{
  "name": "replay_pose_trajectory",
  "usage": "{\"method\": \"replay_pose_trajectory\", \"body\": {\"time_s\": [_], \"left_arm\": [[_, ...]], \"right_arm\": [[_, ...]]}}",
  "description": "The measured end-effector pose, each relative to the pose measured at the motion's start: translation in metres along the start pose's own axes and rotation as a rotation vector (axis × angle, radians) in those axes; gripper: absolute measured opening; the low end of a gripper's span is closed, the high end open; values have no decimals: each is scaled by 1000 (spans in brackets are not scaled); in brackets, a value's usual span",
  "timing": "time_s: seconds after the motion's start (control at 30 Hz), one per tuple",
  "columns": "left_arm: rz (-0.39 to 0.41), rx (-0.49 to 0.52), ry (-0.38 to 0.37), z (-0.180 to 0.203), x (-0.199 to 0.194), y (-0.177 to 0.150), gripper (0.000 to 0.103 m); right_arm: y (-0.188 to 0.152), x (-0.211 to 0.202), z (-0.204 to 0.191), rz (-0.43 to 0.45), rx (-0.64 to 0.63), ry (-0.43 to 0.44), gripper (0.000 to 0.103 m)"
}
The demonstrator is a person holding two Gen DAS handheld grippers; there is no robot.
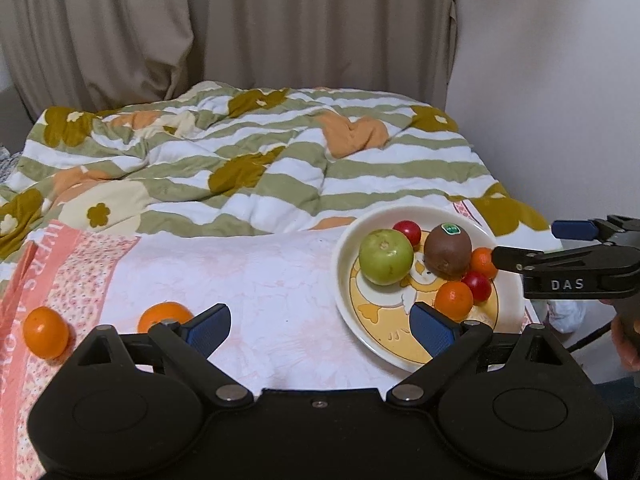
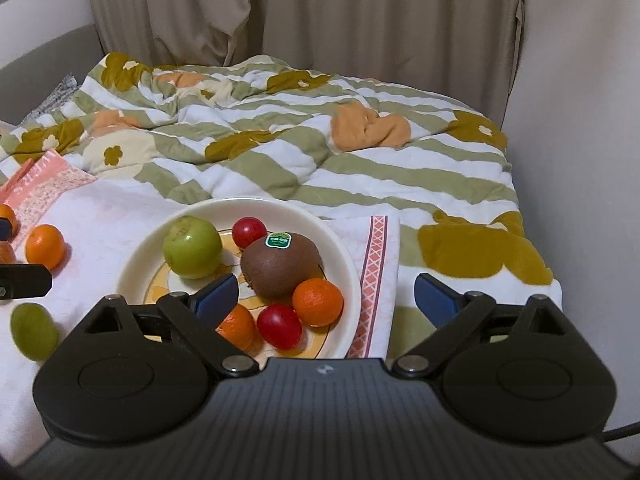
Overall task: Organize fruits
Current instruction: 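Withdraw both tools from the bowl toward the large apple and green apple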
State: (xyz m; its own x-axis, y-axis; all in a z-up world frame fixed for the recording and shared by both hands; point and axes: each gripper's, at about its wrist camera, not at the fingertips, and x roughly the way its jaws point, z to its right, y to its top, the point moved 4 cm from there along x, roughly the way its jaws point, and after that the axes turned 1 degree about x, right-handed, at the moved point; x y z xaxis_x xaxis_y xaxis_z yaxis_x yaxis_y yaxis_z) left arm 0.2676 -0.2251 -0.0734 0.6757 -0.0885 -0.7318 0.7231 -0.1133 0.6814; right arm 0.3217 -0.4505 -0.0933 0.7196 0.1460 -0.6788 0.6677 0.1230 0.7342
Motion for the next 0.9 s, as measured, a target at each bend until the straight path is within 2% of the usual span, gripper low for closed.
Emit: {"method": "replay_pose_trajectory", "body": {"time_s": [0.47, 0.6, 0.8, 0.9], "left_arm": [[102, -61, 83, -25, -68, -15, 98], [142, -86, 113, -44, -93, -22, 98], [174, -125, 122, -85, -118, -40, 100], [193, -114, 116, -108, -128, -48, 100]], "right_arm": [[14, -69, -29, 33, -26, 40, 103], [16, -91, -48, 43, -22, 38, 103], [14, -120, -88, 74, -46, 8, 103], [10, -130, -108, 73, -28, -1, 103]]}}
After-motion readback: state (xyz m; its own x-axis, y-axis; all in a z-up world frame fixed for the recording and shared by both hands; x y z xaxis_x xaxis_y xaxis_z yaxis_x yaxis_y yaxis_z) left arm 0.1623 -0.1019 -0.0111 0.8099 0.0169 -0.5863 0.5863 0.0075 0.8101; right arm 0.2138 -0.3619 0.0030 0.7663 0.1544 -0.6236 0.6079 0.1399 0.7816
